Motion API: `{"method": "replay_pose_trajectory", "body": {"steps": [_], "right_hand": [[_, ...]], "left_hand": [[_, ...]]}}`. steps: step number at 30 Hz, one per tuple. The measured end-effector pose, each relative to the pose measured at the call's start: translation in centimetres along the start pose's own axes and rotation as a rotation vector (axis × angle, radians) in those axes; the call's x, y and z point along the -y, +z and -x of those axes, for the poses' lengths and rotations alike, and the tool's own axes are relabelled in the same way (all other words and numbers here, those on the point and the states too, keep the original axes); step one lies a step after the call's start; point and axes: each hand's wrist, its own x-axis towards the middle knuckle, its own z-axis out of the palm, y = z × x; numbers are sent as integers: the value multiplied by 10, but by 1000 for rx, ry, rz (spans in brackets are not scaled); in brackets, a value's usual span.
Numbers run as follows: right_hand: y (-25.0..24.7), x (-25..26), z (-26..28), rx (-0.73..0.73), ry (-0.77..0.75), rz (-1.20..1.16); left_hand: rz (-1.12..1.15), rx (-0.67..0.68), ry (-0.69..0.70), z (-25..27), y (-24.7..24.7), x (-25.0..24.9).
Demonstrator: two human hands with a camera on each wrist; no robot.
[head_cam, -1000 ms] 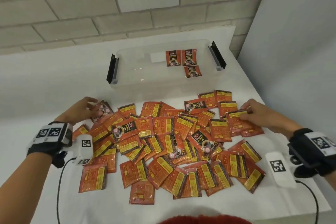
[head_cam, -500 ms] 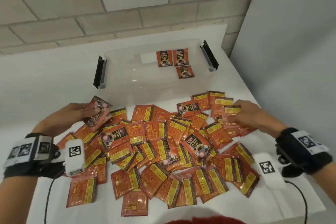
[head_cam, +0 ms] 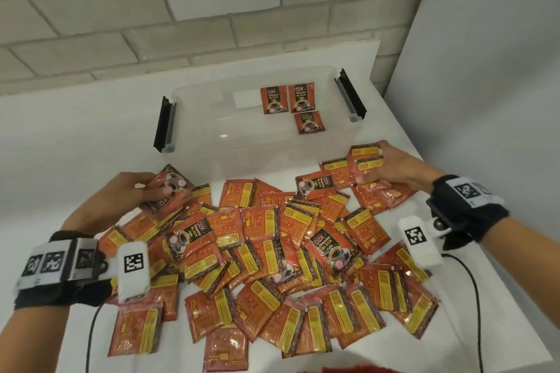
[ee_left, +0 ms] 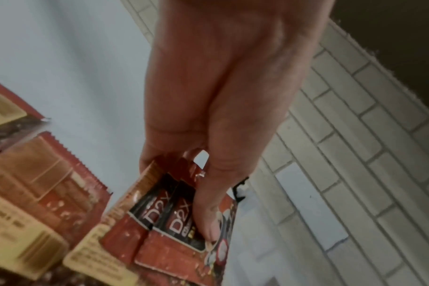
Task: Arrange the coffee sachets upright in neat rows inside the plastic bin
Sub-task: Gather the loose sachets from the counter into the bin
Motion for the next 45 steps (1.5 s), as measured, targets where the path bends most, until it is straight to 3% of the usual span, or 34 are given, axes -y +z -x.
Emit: {"method": "replay_pose_trajectory", "body": {"steps": [5, 11, 16, 20, 26, 31, 34, 38, 42, 45], "right_hand": [[-3, -4, -1, -15, 17, 5], [-26, -3, 21, -30, 7, -114], [-41, 0, 54, 102, 12, -185], [-25, 2, 82, 252, 8, -147], [9, -15, 98, 384, -51, -17], [33, -41, 102, 337, -124, 305], [40, -47, 98, 305, -147, 296], [32, -39, 99, 237, -154, 251], [22, -28, 95, 217, -150, 141], [12, -11, 95, 223, -156, 9]], "left_hand": [[113, -50, -12, 16, -35, 25], [-44, -46, -267, 37, -46, 83], [-132, -240, -375, 33, -36, 138], [-88, -281, -322, 44, -19, 105], [130, -192, -336, 50, -13, 91], [157, -162, -309, 52, -15, 93], [201, -202, -243, 51, -18, 91], [449, -287, -116, 58, -24, 65], [481, -113, -59, 63, -14, 32], [265, 93, -74, 62, 15, 20]]}}
